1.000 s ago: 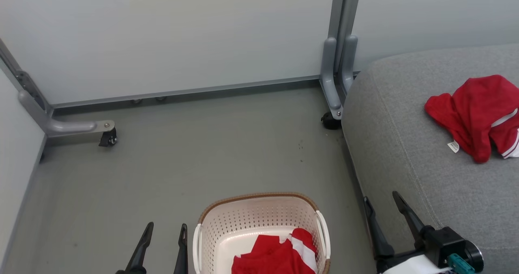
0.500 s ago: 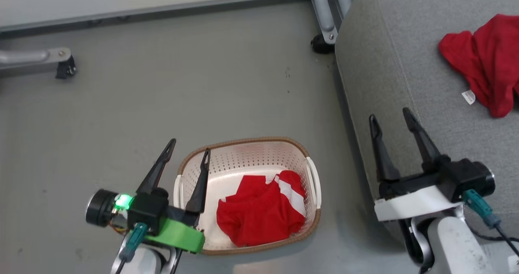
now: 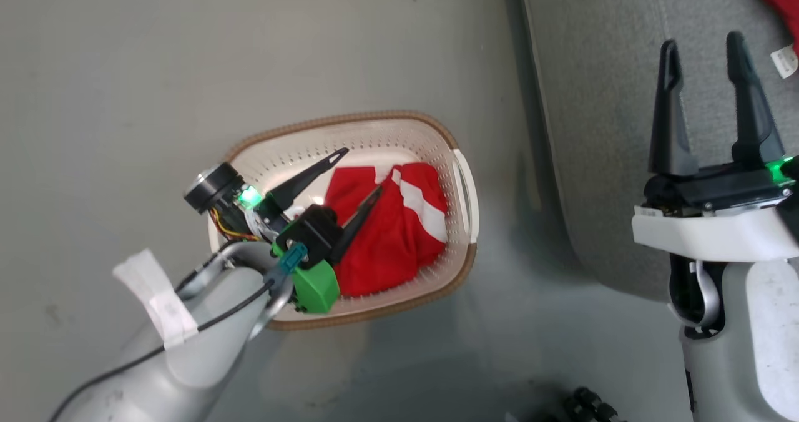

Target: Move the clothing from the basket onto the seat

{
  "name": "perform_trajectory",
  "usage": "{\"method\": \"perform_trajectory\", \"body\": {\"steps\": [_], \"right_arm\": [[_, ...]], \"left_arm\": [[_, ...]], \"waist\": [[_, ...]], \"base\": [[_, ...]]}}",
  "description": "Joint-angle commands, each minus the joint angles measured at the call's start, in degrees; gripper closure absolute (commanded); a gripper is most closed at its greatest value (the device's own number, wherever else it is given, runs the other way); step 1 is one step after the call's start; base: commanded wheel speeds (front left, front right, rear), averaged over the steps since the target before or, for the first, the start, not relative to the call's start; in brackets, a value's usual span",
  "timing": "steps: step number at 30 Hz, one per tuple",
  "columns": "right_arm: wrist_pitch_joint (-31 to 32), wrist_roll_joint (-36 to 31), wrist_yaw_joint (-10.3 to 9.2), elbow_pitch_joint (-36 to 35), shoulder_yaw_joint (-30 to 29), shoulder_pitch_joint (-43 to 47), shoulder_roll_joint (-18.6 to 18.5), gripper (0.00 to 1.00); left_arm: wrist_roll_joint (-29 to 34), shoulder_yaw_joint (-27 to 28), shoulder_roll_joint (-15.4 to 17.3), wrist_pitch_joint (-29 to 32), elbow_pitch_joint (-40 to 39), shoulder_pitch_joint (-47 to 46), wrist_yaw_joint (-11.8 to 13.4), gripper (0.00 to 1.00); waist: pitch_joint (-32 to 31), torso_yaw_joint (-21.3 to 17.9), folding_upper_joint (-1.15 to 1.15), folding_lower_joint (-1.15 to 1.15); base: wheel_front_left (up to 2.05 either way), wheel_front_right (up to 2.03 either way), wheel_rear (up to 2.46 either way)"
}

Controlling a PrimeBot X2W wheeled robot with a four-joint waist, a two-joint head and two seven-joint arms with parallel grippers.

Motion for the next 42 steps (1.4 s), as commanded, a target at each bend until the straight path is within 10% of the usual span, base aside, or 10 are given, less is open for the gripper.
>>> {"method": "perform_trajectory", "body": {"steps": [1,15,42], "right_arm": [[-0.2,0.7,-0.06,-1.0,0.0,-1.6,0.0,0.00],[-0.2,3.2,-0.06,-9.2,2.5,-4.9,0.0,0.00],[-0.2,0.3,-0.06,-11.5,5.0,-1.2,0.0,0.00]], "left_arm": [[-0.8,-1.7,1.2,-0.1,2.4,-3.3,-0.2,0.00],[-7.8,-27.6,2.2,3.6,27.7,-22.0,-0.2,0.00],[-1.9,-29.2,-1.8,11.5,43.9,-27.1,-0.1,0.00]], "waist": [[10.2,-5.3,0.00,-0.02],[22.8,-10.9,0.00,-0.02],[26.2,-9.9,0.00,-0.02]], "base": [[0.00,0.00,0.00],[0.00,0.00,0.00],[0.00,0.00,0.00]]}}
